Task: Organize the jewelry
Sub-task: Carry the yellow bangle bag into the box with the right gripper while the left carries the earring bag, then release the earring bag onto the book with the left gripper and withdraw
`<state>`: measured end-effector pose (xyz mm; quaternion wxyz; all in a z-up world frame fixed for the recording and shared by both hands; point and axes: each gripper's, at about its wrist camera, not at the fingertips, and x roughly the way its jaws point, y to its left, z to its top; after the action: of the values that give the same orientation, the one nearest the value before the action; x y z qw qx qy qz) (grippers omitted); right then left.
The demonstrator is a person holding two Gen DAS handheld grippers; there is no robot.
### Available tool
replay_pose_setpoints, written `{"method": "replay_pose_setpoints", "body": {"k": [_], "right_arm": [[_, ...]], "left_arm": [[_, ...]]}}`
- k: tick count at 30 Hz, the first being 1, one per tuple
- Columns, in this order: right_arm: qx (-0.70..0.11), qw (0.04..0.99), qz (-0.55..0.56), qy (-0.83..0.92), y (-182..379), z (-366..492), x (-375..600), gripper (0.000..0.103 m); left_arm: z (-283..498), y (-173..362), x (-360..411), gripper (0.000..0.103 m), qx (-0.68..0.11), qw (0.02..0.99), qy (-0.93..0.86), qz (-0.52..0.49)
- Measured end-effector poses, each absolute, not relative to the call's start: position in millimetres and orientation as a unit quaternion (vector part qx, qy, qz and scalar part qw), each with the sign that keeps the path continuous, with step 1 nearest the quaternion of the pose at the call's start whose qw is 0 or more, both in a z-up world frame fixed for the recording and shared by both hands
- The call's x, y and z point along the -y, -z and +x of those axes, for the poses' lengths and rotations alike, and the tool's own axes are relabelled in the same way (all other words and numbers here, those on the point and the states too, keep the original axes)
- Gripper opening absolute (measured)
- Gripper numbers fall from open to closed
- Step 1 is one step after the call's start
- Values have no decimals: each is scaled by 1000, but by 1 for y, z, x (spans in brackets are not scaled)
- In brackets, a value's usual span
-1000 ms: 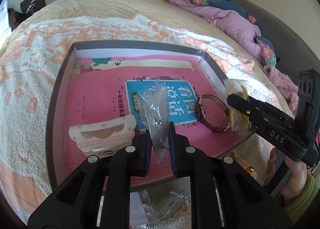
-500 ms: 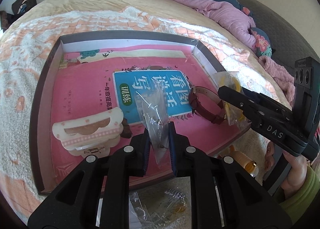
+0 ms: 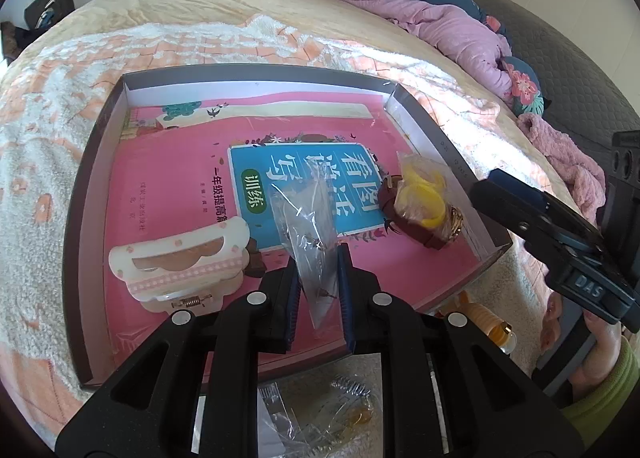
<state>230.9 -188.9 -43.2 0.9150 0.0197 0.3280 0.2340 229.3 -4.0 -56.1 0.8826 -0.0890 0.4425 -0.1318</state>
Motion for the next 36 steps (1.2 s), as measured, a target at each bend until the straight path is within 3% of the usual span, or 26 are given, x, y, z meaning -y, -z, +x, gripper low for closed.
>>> {"method": "replay_pose_setpoints", "body": {"k": [5,14,23,30,36], "right_arm": [[-316,922,26,-223,36,222,198,83],[-311,924,45,-217,29,214,212,90],[-298,929,55,-211,19,206,221,92],[-287,933,60,-211,8,196,226,95],[-277,934,62,-215,-1,189,227,96]], "left_arm": [[228,54,3,29,-442,883,129,-91],[226,48,0,45,-436,887,125,-92],[219,33,-8,54,-420,893,125,-104],[207,12,-18,78,-397,903,117,-114],[195,-4,-28,93,-377,911,109,-125]]}}
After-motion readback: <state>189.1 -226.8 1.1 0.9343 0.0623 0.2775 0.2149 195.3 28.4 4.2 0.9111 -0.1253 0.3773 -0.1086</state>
